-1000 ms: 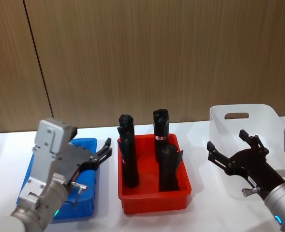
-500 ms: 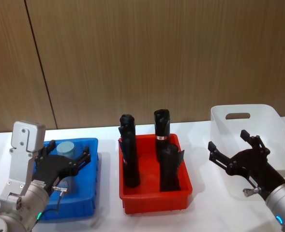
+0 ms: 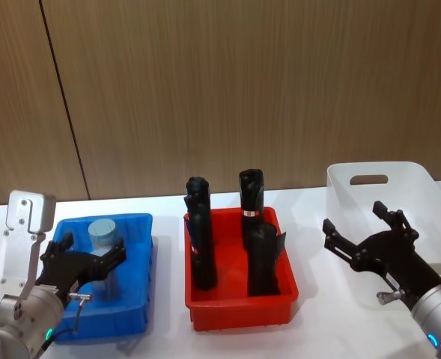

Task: Pick the cotton swabs from the blue box and place them into the white box.

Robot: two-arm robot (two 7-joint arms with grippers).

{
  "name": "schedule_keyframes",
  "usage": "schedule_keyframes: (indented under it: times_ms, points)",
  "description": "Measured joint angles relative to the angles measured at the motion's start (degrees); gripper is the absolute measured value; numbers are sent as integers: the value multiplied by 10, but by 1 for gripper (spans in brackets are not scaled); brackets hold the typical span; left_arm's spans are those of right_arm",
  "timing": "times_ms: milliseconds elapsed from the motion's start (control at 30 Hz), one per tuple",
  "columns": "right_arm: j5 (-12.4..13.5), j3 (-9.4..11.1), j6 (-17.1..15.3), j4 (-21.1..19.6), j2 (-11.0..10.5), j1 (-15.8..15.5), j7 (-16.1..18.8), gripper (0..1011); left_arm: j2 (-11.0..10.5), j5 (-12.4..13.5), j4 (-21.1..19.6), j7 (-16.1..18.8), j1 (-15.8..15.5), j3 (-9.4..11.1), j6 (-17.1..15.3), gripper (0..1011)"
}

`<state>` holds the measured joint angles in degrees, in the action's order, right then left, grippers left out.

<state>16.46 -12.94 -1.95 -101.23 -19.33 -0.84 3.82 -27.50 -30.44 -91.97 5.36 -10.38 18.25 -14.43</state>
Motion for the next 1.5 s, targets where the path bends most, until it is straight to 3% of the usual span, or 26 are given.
schedule_keyframes:
  times_ms: [867, 1500]
  points:
    - [0, 0, 0, 0, 0, 0, 0, 1002, 28, -43, 98, -47, -59, -13, -81, 1004]
    - [0, 0, 0, 0, 0, 0, 0, 1002, 51, -33, 188, -66, -114, -17, -109, 1004]
